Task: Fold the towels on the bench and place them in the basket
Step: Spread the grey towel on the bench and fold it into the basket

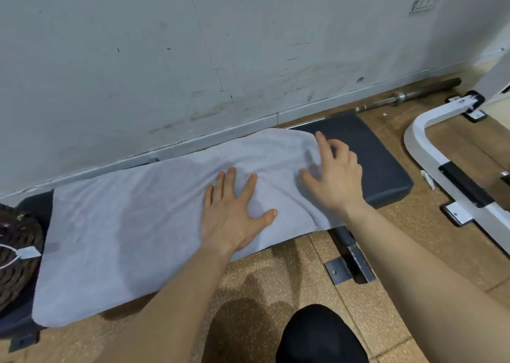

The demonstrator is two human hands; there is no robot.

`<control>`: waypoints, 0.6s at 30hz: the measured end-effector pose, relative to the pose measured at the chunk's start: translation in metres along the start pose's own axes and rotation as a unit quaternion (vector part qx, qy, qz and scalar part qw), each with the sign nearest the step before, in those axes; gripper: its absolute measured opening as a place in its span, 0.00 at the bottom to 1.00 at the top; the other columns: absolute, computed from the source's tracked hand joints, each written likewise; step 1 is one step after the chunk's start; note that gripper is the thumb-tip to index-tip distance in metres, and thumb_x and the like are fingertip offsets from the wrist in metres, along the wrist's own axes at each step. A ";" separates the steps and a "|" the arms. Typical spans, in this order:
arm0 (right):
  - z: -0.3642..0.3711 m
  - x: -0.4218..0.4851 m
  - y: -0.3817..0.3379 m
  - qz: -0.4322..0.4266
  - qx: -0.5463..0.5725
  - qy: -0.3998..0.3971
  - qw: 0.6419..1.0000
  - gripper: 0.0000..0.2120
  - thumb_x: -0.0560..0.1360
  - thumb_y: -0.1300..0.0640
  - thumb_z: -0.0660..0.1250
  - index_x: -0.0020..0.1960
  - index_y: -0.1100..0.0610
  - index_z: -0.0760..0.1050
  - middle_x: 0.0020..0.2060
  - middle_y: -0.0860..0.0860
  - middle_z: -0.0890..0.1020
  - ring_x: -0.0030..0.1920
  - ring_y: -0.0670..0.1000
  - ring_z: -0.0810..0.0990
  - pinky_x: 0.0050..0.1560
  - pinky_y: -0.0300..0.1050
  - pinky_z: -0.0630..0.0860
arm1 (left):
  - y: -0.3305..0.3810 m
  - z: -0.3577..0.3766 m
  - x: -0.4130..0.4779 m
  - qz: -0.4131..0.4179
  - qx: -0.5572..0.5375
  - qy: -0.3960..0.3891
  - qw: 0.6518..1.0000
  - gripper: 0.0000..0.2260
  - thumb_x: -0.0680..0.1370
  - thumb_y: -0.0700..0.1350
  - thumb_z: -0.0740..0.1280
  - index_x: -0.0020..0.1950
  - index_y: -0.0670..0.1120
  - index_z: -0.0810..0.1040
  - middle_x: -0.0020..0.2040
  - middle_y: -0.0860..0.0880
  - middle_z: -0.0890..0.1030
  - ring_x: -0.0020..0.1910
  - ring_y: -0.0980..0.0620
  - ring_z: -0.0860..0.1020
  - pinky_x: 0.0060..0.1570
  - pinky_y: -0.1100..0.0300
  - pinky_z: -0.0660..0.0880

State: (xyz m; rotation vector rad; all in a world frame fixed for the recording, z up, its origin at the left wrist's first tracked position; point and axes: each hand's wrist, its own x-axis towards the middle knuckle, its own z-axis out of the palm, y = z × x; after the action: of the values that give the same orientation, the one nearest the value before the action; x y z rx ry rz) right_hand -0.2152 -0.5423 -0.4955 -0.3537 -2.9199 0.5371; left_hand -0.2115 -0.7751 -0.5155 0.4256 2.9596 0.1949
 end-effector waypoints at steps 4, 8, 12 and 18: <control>0.006 -0.017 0.008 -0.168 -0.098 -0.122 0.973 0.30 0.82 0.37 0.46 0.82 0.44 0.48 0.81 0.50 0.52 0.80 0.54 0.51 0.78 0.56 0.48 | 0.001 0.001 -0.001 0.006 0.013 -0.021 1.000 0.42 0.70 0.79 0.44 0.79 0.62 0.40 0.80 0.48 0.35 0.79 0.46 0.34 0.77 0.45 0.39; 0.003 -0.013 0.030 -0.138 -0.112 -0.201 0.963 0.29 0.82 0.35 0.36 0.81 0.41 0.38 0.80 0.43 0.37 0.79 0.46 0.35 0.78 0.54 0.34 | -0.001 0.001 -0.005 0.024 0.038 -0.046 0.998 0.40 0.72 0.77 0.42 0.79 0.61 0.35 0.79 0.46 0.30 0.78 0.43 0.31 0.76 0.43 0.37; -0.003 -0.005 0.043 -0.147 -0.142 -0.204 0.957 0.30 0.81 0.34 0.36 0.80 0.41 0.36 0.80 0.44 0.36 0.79 0.46 0.34 0.78 0.55 0.34 | 0.009 -0.014 -0.006 0.014 0.018 -0.051 0.998 0.37 0.74 0.74 0.47 0.80 0.60 0.49 0.81 0.45 0.43 0.80 0.42 0.42 0.76 0.44 0.41; 0.002 -0.007 0.046 -0.155 -0.137 -0.180 0.962 0.30 0.81 0.34 0.38 0.80 0.40 0.37 0.80 0.44 0.36 0.79 0.47 0.35 0.79 0.54 0.36 | 0.054 -0.047 0.089 0.077 -0.129 0.131 0.980 0.16 0.78 0.46 0.64 0.66 0.51 0.75 0.65 0.50 0.76 0.64 0.44 0.73 0.63 0.52 0.68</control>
State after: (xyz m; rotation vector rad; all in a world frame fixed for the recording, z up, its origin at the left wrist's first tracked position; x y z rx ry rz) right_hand -0.1995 -0.5034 -0.5152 0.1974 -3.3130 0.1602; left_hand -0.2889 -0.7033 -0.4720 0.6364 3.0904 0.6944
